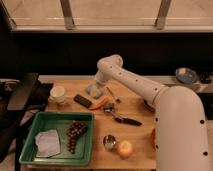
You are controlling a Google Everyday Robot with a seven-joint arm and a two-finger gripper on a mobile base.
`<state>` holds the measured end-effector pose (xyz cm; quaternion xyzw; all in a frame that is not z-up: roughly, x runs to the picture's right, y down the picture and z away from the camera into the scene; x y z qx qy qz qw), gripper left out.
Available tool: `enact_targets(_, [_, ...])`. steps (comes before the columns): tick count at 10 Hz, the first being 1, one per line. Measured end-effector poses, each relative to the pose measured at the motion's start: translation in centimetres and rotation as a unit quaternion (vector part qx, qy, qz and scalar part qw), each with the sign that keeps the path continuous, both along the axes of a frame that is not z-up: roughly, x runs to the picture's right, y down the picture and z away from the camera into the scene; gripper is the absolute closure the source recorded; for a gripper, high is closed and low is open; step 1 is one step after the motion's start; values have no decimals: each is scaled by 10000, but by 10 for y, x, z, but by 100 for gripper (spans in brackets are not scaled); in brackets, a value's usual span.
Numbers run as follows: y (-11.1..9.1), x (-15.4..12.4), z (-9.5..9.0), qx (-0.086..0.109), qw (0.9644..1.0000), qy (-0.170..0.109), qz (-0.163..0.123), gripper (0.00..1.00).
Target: Place sponge in table surface
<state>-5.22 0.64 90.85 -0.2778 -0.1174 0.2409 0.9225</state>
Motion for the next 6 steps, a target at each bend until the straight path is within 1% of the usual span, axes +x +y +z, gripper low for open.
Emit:
enact_targets(1, [7,-2,12,-83,9999,82,20,35])
enact_targets(3, [14,-8,30,-176,9997,175,54,35])
enact_targets(5, [16,-4,44,-222,9993,278,131,35])
enact_targets(6, [16,-5,48,-230,9992,307,146,35])
